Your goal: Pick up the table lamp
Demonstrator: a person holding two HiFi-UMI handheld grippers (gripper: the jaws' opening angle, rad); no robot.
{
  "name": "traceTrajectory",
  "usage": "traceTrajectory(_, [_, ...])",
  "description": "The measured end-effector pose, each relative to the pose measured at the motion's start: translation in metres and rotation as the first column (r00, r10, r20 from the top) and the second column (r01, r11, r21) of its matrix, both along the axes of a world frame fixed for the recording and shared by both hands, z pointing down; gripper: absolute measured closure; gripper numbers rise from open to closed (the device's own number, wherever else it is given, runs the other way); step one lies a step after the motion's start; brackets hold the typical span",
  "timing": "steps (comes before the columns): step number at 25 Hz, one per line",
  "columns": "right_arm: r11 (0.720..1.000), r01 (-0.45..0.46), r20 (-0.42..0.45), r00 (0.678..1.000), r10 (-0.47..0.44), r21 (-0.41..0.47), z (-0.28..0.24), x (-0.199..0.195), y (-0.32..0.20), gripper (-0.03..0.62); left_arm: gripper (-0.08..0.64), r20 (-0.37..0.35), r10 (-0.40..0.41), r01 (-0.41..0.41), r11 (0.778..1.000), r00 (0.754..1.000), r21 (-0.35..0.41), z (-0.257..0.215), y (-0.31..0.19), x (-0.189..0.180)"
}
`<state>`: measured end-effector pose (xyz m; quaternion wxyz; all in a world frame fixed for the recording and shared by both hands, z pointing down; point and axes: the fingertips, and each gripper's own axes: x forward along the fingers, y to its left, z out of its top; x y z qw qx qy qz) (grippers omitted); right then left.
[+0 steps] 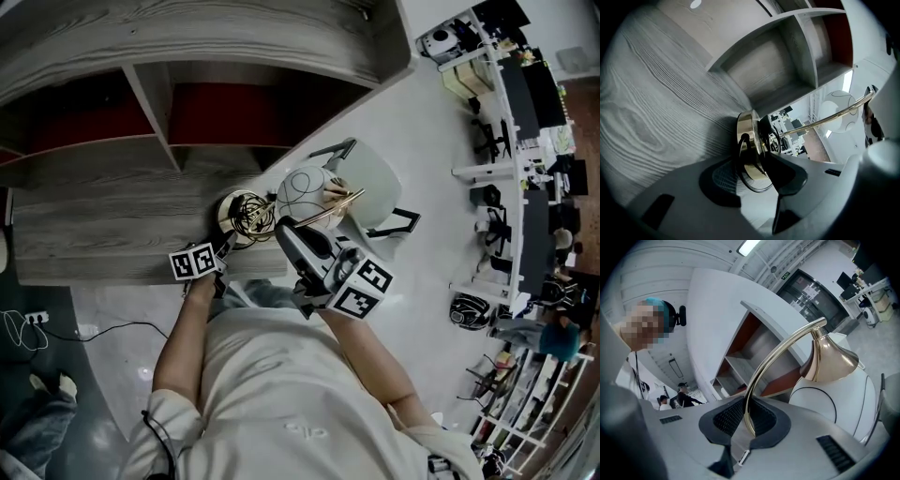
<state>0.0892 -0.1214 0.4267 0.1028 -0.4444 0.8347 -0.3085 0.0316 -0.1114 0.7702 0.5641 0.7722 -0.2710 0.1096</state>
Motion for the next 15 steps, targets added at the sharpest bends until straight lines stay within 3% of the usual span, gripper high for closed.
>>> traceTrajectory(10, [0.999,0.051,0.055,0.997,-0.051,-0.002,-0.013,-0.017,-0.001,0.523,0.383,0.063,-0.048,0.047,0.999,0.997,0.009,-0.020,0.012,-0.044])
traceTrajectory(15, [0.997,0.076,0.097,0.992,-0.075,-0.008,-0.004,-0.050,-0.007,0.523,0.387,0.092,-0.092,0.090,0.996,0.992,0.019,-0.017,0.010,-0.095])
